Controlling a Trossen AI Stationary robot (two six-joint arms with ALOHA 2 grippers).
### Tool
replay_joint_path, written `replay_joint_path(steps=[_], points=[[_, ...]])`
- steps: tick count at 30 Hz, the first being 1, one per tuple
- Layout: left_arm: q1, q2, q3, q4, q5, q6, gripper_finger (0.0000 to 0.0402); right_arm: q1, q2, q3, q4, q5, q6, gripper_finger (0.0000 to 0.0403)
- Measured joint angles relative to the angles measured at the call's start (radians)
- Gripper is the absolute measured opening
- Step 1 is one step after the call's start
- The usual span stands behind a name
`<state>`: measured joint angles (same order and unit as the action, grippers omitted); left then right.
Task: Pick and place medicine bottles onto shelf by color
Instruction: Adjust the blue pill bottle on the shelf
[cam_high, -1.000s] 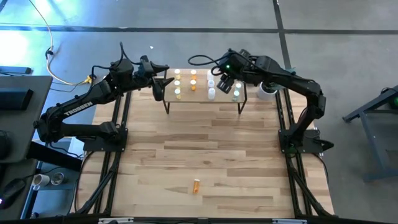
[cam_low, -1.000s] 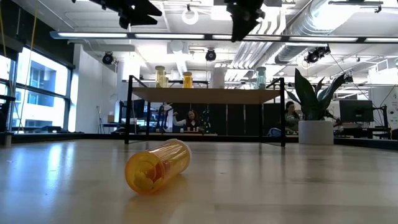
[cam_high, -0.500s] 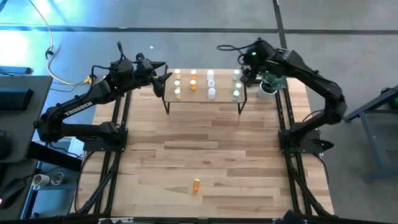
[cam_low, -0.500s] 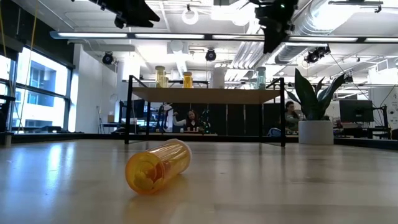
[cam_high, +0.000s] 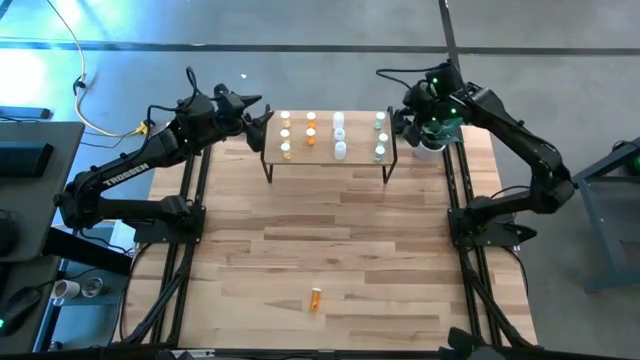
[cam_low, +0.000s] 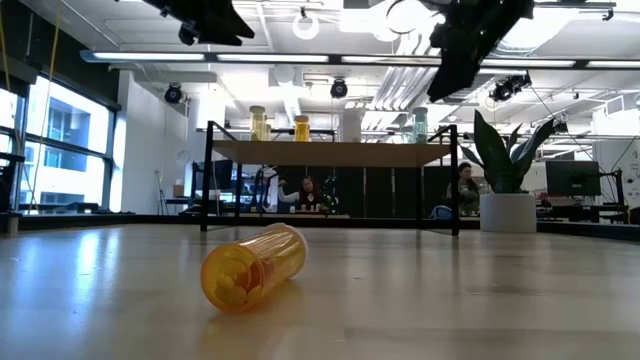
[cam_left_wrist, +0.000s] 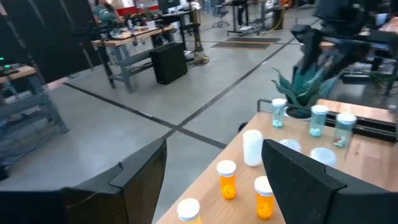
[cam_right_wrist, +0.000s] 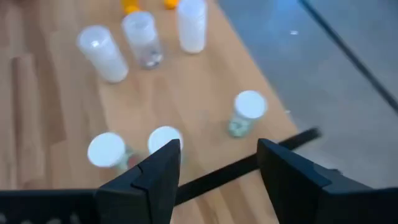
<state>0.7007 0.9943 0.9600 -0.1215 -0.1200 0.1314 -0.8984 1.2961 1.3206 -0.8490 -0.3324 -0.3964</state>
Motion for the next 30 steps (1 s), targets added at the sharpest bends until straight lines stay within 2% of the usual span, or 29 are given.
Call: replay_joint_path(steps=[7, 14, 22, 30], points=[[0.0, 0.0, 0.0, -0.001, -0.05, -0.036, 0.0255, -0.02, 0.007, -0.079, 0.031, -0.09, -0.104, 0.0204], [0.0, 0.0, 0.0, -0.002, -0.053, -0.05, 0.0255, -0.02, 0.007, -0.113, 0.05, -0.175, -0.161, 0.0204], [0.0, 0.0, 0.0, -0.002, -0.099, -0.053, 0.0255, -0.017, 0.007, -0.113, 0.052, -0.197, -0.163, 0.0204], [0.0, 0.0, 0.0, -0.002, -0.101, -0.052, 0.0255, 0.013, 0.026, -0.113, 0.07, -0.195, -0.162, 0.0204]])
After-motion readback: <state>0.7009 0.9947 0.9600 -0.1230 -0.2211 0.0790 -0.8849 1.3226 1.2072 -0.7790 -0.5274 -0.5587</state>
